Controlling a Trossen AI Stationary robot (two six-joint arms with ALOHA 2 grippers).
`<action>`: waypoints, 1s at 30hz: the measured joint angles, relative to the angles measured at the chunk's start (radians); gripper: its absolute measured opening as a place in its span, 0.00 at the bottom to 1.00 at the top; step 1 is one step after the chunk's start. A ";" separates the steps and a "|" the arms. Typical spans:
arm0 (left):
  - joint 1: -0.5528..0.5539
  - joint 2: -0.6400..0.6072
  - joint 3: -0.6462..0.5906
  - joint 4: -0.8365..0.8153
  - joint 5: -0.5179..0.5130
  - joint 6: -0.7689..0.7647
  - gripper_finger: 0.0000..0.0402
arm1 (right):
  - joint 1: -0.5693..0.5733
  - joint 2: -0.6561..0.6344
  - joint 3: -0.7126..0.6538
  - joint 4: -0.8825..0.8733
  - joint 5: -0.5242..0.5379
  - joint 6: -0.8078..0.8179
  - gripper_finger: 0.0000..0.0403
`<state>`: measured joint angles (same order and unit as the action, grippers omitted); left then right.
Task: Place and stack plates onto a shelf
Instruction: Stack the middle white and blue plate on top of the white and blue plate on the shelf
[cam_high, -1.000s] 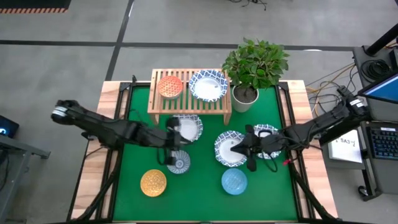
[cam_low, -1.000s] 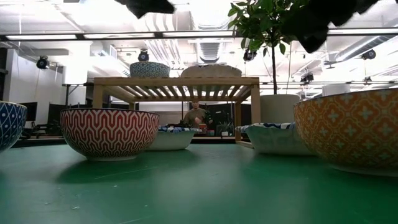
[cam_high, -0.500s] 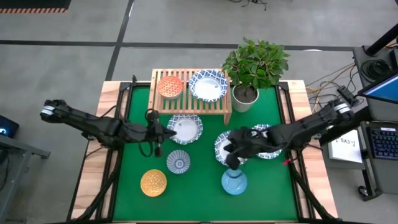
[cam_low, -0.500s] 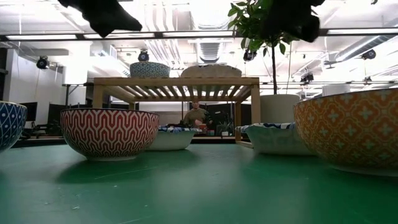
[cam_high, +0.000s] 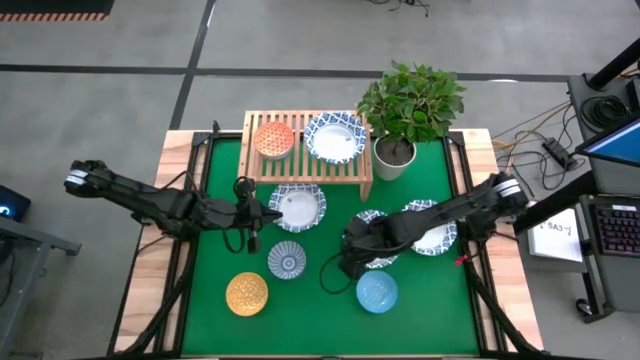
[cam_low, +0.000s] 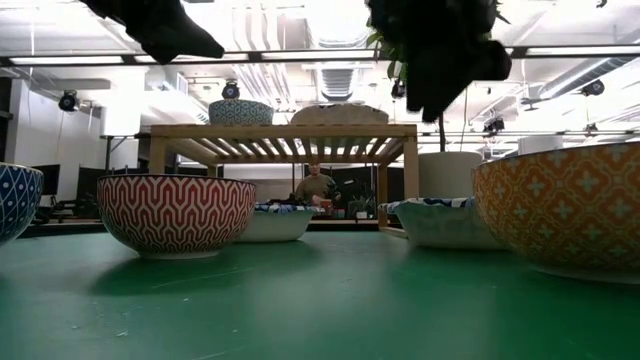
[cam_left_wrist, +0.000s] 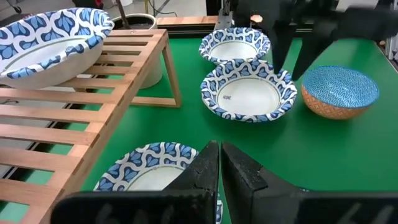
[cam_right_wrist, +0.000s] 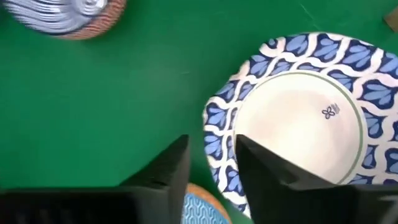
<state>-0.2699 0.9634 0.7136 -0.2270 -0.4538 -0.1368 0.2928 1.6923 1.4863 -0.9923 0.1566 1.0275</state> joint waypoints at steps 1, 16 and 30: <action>0.000 0.000 0.000 0.000 0.000 0.000 0.00 | -0.006 0.021 0.010 -0.016 0.000 0.008 0.38; 0.000 0.000 0.002 0.006 0.000 0.015 0.00 | -0.039 0.180 0.030 -0.044 0.001 0.046 0.51; 0.000 0.000 0.002 0.010 -0.008 0.023 0.00 | -0.038 0.242 0.030 0.035 0.001 0.008 0.50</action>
<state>-0.2695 0.9638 0.7155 -0.2169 -0.4622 -0.1135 0.2546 1.9338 1.5158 -0.9576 0.1579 1.0359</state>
